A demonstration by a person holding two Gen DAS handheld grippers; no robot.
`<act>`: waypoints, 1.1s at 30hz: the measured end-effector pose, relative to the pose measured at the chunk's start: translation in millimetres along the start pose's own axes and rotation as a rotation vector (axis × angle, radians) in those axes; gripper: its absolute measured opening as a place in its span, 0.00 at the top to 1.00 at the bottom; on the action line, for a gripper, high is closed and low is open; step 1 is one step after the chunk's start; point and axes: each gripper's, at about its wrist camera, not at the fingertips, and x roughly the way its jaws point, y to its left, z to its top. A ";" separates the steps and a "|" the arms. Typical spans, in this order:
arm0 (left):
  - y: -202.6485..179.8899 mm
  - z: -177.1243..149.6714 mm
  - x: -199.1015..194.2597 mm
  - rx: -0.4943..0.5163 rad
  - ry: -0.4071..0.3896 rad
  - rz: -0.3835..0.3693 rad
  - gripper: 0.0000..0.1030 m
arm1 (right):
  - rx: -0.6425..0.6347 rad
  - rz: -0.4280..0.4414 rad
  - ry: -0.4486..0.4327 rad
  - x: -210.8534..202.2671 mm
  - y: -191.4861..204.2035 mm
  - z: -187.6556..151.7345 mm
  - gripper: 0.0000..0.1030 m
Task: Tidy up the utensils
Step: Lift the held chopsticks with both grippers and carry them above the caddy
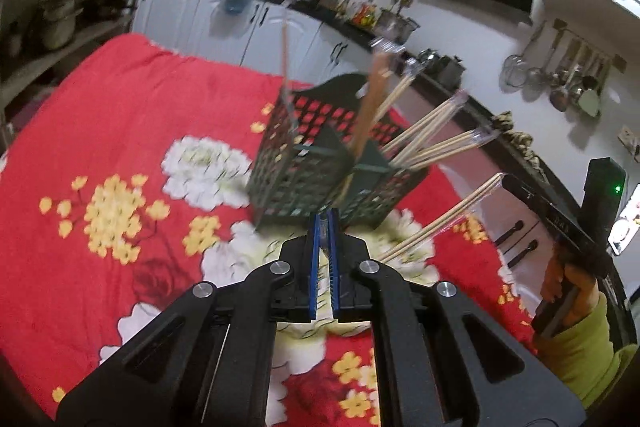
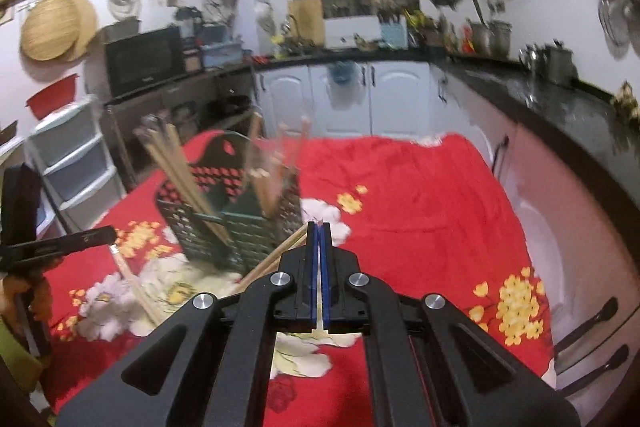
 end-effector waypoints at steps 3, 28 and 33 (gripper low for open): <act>-12.3 6.7 -6.9 0.026 -0.021 -0.018 0.98 | -0.028 0.027 -0.028 -13.2 13.7 7.4 0.99; -68.4 59.0 -63.5 0.166 -0.217 -0.076 0.99 | -0.134 0.116 -0.188 -72.5 66.4 47.7 0.99; -74.7 71.5 -76.0 0.185 -0.258 -0.072 0.99 | -0.147 0.120 -0.225 -79.8 71.4 61.2 0.99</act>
